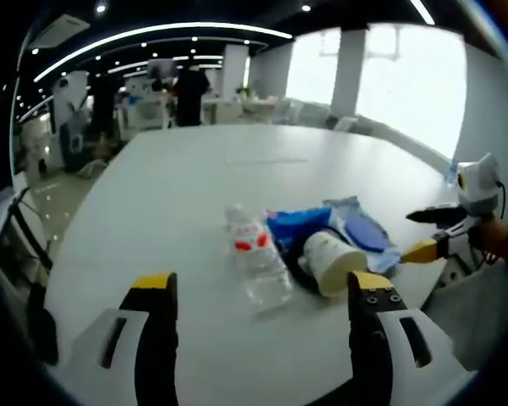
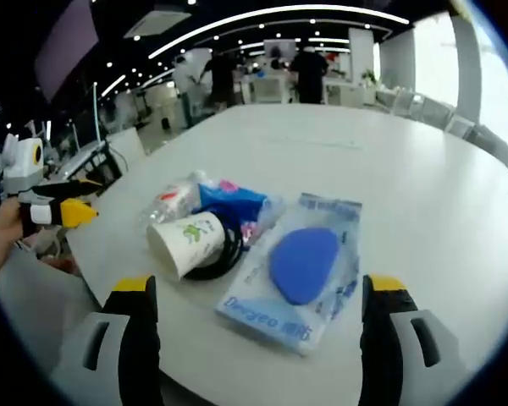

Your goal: Arrange the tabletop items into an orderly group along one side of the table until the central work area is clear of visible clutter.

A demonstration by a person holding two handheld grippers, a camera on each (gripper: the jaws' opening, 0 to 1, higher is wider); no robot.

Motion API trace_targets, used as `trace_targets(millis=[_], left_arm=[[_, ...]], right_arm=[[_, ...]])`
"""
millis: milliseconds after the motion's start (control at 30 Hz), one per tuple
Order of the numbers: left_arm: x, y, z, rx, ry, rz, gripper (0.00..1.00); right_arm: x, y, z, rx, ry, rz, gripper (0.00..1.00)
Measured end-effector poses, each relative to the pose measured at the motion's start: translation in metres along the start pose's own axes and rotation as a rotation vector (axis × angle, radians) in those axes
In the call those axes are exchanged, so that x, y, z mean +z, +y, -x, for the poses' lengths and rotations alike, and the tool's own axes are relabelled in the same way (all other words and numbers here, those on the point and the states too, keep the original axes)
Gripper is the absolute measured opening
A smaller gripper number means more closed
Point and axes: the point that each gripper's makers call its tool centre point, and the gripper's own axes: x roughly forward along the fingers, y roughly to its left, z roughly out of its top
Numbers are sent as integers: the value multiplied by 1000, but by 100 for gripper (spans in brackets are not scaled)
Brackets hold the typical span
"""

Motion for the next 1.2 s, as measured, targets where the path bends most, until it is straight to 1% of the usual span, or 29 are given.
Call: trace_targets(millis=[100, 167, 233, 300, 367, 433, 500, 767, 867, 933, 1000, 1033, 1200], left_arm=[[-4, -7, -1, -33, 14, 11, 82], [-4, -11, -2, -51, 16, 27, 83], [-3, -12, -2, -55, 10, 30, 85], [-3, -12, -2, -54, 8, 27, 87], [-3, -11, -3, -48, 14, 17, 90], [-4, -10, -3, -38, 19, 11, 91], [-4, -8, -3, -27, 18, 3, 92], [-3, -5, -2, -12, 13, 12, 96], [-3, -3, -2, -3, 13, 16, 99], [-3, -3, -2, -3, 14, 13, 99], [-5, -5, -3, -7, 25, 13, 99], [-6, -5, -3, -9, 28, 10, 99], [-6, -3, -2, 2, 32, 4, 99]], right_arm=[[8, 4, 2, 13, -36, -4, 99], [10, 4, 3, 12, -47, 2, 99], [13, 4, 3, 5, -58, 19, 99], [12, 2, 2, -4, -55, 24, 99], [6, -3, 1, -28, -24, 42, 99], [5, -4, 0, -34, -17, 49, 99], [4, -2, 0, -28, -12, 51, 99], [1, -3, 0, -31, 2, 58, 99], [-1, -2, 0, -29, 11, 69, 99], [-1, -2, 0, -29, 14, 74, 99], [1, -1, 0, -22, 6, 78, 99], [4, 1, 0, -13, -10, 74, 99], [8, 3, 1, -11, -31, 88, 99]])
